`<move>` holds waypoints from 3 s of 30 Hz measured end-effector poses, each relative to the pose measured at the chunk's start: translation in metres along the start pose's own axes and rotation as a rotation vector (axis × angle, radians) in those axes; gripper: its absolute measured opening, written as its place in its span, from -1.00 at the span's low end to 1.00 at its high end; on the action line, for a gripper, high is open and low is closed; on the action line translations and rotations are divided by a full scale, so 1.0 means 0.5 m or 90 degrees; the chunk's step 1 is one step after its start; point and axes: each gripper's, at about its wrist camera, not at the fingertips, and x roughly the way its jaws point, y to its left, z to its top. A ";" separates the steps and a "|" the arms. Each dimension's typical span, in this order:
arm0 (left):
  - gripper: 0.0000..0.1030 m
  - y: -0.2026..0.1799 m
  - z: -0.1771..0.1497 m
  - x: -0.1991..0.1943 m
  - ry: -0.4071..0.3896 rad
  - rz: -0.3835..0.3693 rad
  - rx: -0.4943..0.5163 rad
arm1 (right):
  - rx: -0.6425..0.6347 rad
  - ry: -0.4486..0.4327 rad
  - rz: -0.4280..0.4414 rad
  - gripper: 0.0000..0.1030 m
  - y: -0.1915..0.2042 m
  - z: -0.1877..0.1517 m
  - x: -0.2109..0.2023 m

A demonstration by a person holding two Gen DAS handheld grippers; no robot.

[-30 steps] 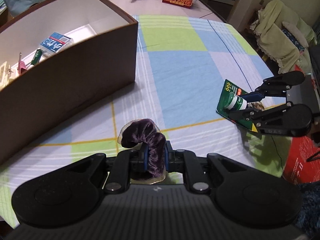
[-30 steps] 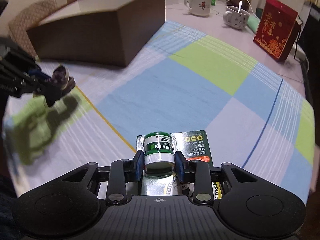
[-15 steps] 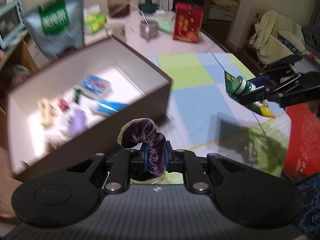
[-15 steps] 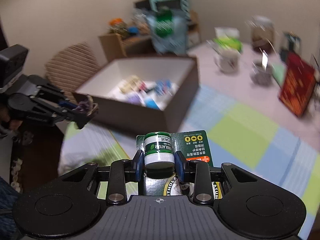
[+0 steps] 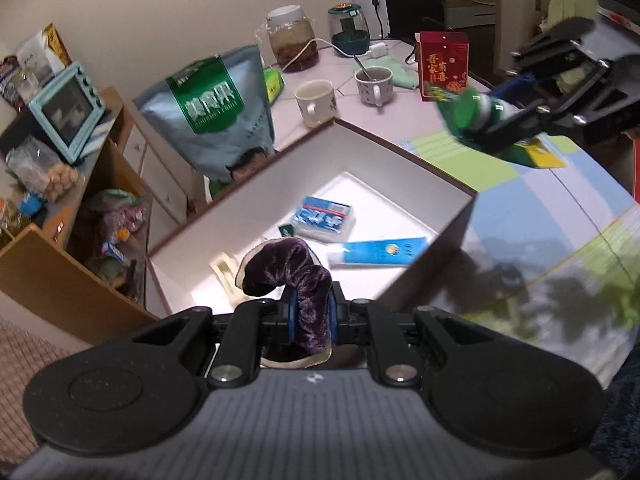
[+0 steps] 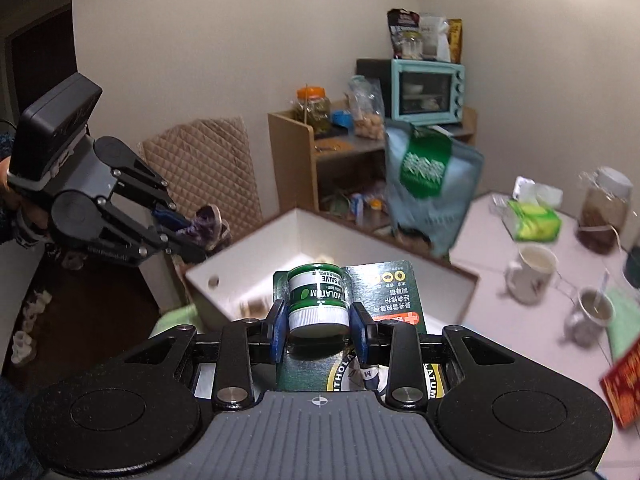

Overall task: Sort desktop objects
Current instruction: 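Carry the green card and purple scrunchie over the box with both tools, then open both tools to drop the green card and scrunchie in the box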

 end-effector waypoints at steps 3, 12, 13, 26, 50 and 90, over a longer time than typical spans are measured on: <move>-0.77 0.032 0.010 0.016 0.001 -0.008 0.009 | -0.001 -0.001 0.014 -0.38 -0.007 0.034 0.054; -0.77 0.095 0.016 0.100 0.043 -0.064 0.040 | -0.037 0.071 0.041 -0.38 -0.025 0.060 0.186; -0.77 0.099 0.015 0.110 0.049 -0.069 0.041 | -0.035 0.081 0.039 -0.38 -0.028 0.056 0.199; -0.77 0.122 -0.003 0.226 0.114 -0.131 0.063 | -0.028 0.195 0.078 -0.37 -0.059 0.003 0.319; -0.77 0.124 -0.022 0.322 0.169 -0.189 0.071 | -0.034 0.333 0.174 -0.37 -0.097 -0.057 0.388; 0.56 0.089 -0.021 0.286 0.181 -0.113 0.038 | 0.097 0.336 -0.005 0.63 -0.080 -0.055 0.324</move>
